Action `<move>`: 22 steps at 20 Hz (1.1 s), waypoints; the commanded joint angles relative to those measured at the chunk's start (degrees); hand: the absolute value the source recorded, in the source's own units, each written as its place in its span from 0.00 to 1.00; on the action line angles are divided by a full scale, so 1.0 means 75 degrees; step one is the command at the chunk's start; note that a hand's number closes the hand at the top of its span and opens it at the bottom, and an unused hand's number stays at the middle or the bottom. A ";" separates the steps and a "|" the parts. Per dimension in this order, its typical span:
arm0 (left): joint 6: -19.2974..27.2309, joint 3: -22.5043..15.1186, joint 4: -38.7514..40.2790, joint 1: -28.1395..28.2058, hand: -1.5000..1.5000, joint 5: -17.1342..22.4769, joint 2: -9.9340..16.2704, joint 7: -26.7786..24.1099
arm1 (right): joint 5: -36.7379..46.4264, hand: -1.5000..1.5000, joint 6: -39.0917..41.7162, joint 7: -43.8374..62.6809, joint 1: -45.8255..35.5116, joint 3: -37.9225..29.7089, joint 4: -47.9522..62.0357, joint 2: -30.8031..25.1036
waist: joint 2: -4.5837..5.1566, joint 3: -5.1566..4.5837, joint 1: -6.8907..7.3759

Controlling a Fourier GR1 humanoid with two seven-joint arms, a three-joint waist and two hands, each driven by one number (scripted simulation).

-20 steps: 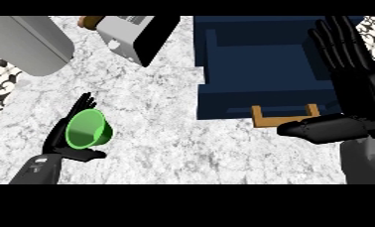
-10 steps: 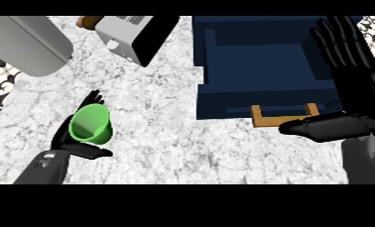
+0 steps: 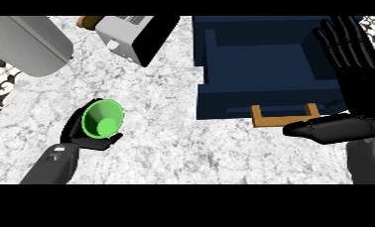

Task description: Pick up the cup, place it into the drawer and close the drawer

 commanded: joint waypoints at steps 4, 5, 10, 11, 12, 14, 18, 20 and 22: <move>0.0870 0.0478 -0.0198 0.0027 1.00 0.0272 -0.0307 -0.1772 | -0.0005 0.00 0.0015 -0.0170 -0.0069 -0.0110 0.0380 0.0003 | 0.0025 0.0008 0.0079; 0.1297 0.0670 -0.0203 0.0100 1.00 0.0422 -0.0475 -0.1770 | -0.0061 0.00 0.0046 -0.0167 0.0122 -0.0136 0.0196 0.0001 | -0.0004 0.0014 0.0064; 0.2537 0.1698 -0.0506 0.0000 1.00 0.1346 -0.1056 -0.1601 | -0.0256 0.00 0.0063 0.0181 -0.0021 -0.0269 -0.0003 -0.0145 | -0.0078 0.0030 0.0156; 0.1961 0.1623 -0.0540 -0.0037 1.00 0.1332 -0.1024 -0.1812 | -0.0221 0.00 -0.0084 0.0264 -0.0107 -0.0324 0.0016 -0.0110 | -0.0068 0.0028 0.0151; 0.1715 0.1588 -0.0555 -0.0213 1.00 0.1351 -0.1154 -0.1808 | -0.0102 0.00 -0.0021 0.0100 -0.0083 -0.0146 0.0098 -0.0038 | -0.0055 0.0027 0.0142; 0.1250 0.1387 -0.0716 -0.0429 1.00 0.1262 -0.1014 -0.1478 | -0.0300 0.00 0.0217 -0.0015 -0.0122 -0.0451 0.0215 -0.0325 | -0.0074 0.0039 0.0184; 0.1490 0.0904 -0.1449 -0.0977 1.00 0.1057 -0.1294 -0.0546 | -0.0143 0.00 0.0102 0.0070 0.0310 -0.0315 -0.0125 -0.0178 | -0.0137 0.0052 0.0251; 0.1710 0.0887 -0.1949 -0.1399 1.00 0.1174 -0.1364 -0.0045 | 0.0061 0.00 -0.0036 -0.0070 0.0008 -0.0327 0.0176 -0.0162 | -0.0140 0.0054 0.0314; 0.1838 0.0729 -0.2481 -0.1380 1.00 0.1188 -0.1502 0.0255 | 0.0058 0.00 -0.0062 -0.0059 0.0401 -0.0212 -0.0055 0.0015 | -0.0152 0.0055 0.0314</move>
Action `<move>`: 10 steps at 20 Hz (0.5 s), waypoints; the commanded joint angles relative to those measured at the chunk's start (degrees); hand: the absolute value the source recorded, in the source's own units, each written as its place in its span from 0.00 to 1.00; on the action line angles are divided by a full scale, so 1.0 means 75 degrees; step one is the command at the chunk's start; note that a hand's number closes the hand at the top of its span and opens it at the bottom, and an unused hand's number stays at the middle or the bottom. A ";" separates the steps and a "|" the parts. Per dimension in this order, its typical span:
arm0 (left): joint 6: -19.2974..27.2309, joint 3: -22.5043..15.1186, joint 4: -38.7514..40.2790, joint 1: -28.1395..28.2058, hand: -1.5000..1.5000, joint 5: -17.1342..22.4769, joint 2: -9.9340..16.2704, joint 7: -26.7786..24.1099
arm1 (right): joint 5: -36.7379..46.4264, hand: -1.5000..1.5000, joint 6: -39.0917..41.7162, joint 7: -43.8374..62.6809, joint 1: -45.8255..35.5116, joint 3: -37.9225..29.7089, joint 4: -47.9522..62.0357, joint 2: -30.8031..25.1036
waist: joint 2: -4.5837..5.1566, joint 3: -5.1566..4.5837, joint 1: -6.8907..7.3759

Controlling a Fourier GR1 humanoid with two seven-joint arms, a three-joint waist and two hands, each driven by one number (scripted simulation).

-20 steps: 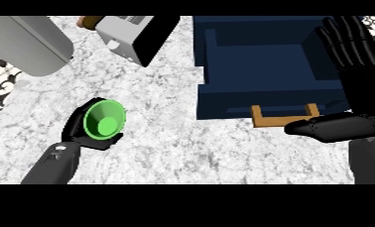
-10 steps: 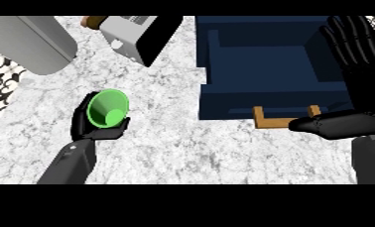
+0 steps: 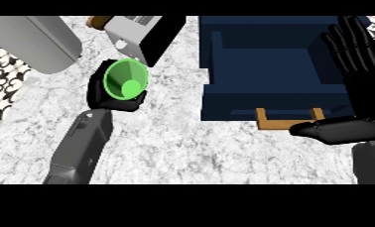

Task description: Pick up the cup, place it into the drawer and close the drawer

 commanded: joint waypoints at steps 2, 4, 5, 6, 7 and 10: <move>0.0442 -0.0414 -0.1041 -0.1025 1.00 -0.0045 -0.0474 0.1240 | -0.0099 0.00 0.0030 0.0142 0.0197 -0.0068 -0.0288 -0.0038 | -0.0058 0.0010 0.0030; 0.0172 -0.0590 -0.1582 -0.1129 1.00 0.0049 -0.0470 0.1930 | -0.0100 0.00 0.0053 -0.0061 -0.0081 -0.0200 0.0180 -0.0095 | -0.0046 0.0009 0.0097; 0.0272 -0.0821 -0.2030 -0.1033 1.00 -0.0026 -0.0712 0.2184 | 0.0080 0.00 0.0062 -0.0179 0.0327 -0.0111 -0.0028 -0.0058 | -0.0079 0.0012 0.0124; 0.0324 -0.0784 -0.2264 -0.1230 1.00 0.0041 -0.0563 0.2509 | 0.0330 0.00 -0.0064 -0.0397 0.0296 0.0036 0.0095 0.0092 | -0.0050 0.0009 0.0112; 0.0931 -0.1145 -0.2064 -0.1704 1.00 0.0311 -0.0740 0.2576 | 0.0029 0.00 0.0077 -0.0019 0.0362 0.0034 -0.0226 0.0021 | -0.0058 0.0006 -0.0037; 0.1407 -0.1696 -0.2599 -0.2000 1.00 0.0461 -0.0748 0.3496 | -0.0071 0.00 0.0037 0.0001 -0.0156 -0.0319 0.0190 -0.0198 | -0.0037 0.0004 0.0006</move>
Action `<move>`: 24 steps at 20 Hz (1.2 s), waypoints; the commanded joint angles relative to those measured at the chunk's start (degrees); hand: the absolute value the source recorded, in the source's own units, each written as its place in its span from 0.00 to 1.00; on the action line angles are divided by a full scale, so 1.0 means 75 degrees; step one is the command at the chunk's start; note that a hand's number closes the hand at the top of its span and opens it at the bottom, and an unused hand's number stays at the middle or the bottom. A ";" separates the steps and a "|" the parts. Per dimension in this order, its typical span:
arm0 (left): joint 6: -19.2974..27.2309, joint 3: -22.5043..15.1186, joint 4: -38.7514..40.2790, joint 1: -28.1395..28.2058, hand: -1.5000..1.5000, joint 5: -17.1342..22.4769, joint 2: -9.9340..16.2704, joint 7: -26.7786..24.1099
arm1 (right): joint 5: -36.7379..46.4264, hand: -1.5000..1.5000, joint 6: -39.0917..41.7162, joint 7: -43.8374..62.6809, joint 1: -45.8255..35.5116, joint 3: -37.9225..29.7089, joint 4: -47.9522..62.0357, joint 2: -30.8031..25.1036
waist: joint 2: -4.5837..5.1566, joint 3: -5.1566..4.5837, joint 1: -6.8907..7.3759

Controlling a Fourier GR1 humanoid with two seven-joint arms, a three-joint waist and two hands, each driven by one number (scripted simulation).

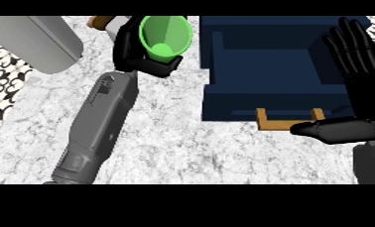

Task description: Pick up the cup, place it into the drawer and close the drawer

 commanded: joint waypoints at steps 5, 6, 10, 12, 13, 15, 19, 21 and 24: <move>0.1483 -0.1023 -0.0700 -0.1563 1.00 0.0329 -0.0128 0.2183 | -0.0128 0.00 0.0041 0.0126 -0.0316 -0.0195 0.0027 -0.0177 | 0.0022 -0.0005 -0.0109; 0.1746 -0.0944 0.0077 -0.2135 1.00 0.0226 -0.0129 0.1796 | 0.0140 0.00 -0.0117 -0.0086 -0.0259 0.0020 0.0288 0.0063 | 0.0074 -0.0004 -0.0200; 0.2117 -0.1150 0.0595 -0.2917 1.00 0.0442 -0.0130 0.2969 | 0.0117 0.00 -0.0060 -0.0089 -0.0411 -0.0055 0.0280 -0.0055 | 0.0076 -0.0003 -0.0181; 0.2748 -0.1700 0.1262 -0.3296 1.00 0.0953 -0.0130 0.3019 | 0.0014 0.00 0.0009 -0.0089 -0.0665 -0.0026 0.0483 -0.0052 | 0.0124 0.0000 -0.0380; 0.2931 -0.2128 0.1327 -0.3246 1.00 0.1145 -0.0130 0.3085 | -0.0002 0.00 -0.0123 0.0142 -0.0862 0.0055 0.0339 0.0033 | 0.0112 -0.0001 -0.0411; 0.2835 -0.1877 0.2076 -0.3599 1.00 0.0977 -0.0130 0.3109 | -0.0315 0.00 0.0132 0.0317 -0.0436 -0.0116 -0.0140 -0.0157 | 0.0141 0.0000 -0.0552; 0.3021 -0.2244 0.2930 -0.4022 1.00 0.1173 -0.0131 0.3194 | -0.0114 0.00 0.0212 -0.0409 -0.0519 -0.0087 0.0507 -0.0072 | 0.0235 0.0010 -0.0678; 0.2815 -0.2521 0.3260 -0.4042 1.00 0.1178 -0.0131 0.3299 | 0.0026 0.00 0.0153 -0.0096 -0.0472 0.0313 0.0070 0.0085 | 0.0260 0.0006 -0.0881; 0.2257 -0.2922 0.3525 -0.4160 1.00 0.1318 -0.0131 0.3710 | 0.0001 0.00 0.0090 -0.0333 -0.0586 0.0297 0.0331 0.0234 | 0.0292 0.0012 -0.0950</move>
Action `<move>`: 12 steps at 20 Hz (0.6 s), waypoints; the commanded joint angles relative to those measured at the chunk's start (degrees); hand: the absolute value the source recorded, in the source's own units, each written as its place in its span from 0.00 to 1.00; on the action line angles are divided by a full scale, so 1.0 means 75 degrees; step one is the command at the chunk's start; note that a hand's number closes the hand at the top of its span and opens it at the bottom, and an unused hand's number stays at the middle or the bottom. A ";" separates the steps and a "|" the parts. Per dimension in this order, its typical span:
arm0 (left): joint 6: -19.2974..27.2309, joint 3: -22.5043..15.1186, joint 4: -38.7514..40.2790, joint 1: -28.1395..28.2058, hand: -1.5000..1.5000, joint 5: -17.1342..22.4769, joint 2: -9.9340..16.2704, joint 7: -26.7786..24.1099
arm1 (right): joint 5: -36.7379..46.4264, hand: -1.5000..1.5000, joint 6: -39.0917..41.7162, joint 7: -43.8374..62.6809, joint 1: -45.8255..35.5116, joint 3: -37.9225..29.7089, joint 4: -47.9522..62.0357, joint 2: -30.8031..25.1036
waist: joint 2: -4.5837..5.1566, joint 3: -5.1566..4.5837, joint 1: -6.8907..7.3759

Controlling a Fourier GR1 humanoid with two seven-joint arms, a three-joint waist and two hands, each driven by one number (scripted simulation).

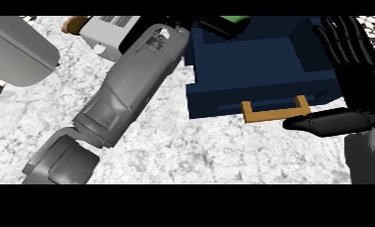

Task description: Pick up the cup, place it into the drawer and close the drawer

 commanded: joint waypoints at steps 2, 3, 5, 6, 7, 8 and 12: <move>-0.0365 -0.0843 0.0542 -0.0041 1.00 0.0202 0.0000 0.0363 | -0.0013 0.00 0.0152 -0.0141 -0.0352 0.0146 0.0228 -0.0002 | 0.0095 0.0008 -0.0377; -0.0603 -0.0843 0.0643 0.0220 1.00 0.0207 0.0000 0.0070 | -0.0016 0.00 0.0154 -0.0086 -0.0377 0.0191 0.0283 0.0026 | 0.0150 0.0004 -0.0399; -0.0374 -0.1122 0.0624 0.0043 1.00 0.0317 0.0000 0.0428 | -0.0124 0.00 0.0111 0.0089 -0.0652 0.0066 0.0264 -0.0056 | 0.0107 0.0004 -0.0513; -0.0340 -0.1215 0.0604 0.0138 1.00 0.0338 0.0000 0.0281 | 0.0122 0.00 0.0111 -0.0026 -0.0656 0.0437 0.0392 0.0134 | 0.0161 0.0004 -0.0552; -0.0378 -0.1321 0.0494 0.0272 0.00 0.0445 0.0000 0.0269 | -0.0168 0.00 0.0273 -0.0001 -0.0812 0.0188 0.0500 -0.0038 | 0.0190 0.0009 -0.0735; -0.0313 -0.1262 0.0592 0.0299 0.00 0.0443 0.0000 0.0026 | 0.0034 0.00 0.0191 -0.0004 -0.0533 0.0481 0.0253 0.0157 | 0.0184 0.0001 -0.0698; -0.0313 -0.1131 0.0161 0.0704 0.00 0.1137 0.0000 -0.0446 | -0.0485 0.00 0.0620 0.0044 -0.0816 0.0797 0.0349 0.0356 | 0.0211 -0.0007 -0.0803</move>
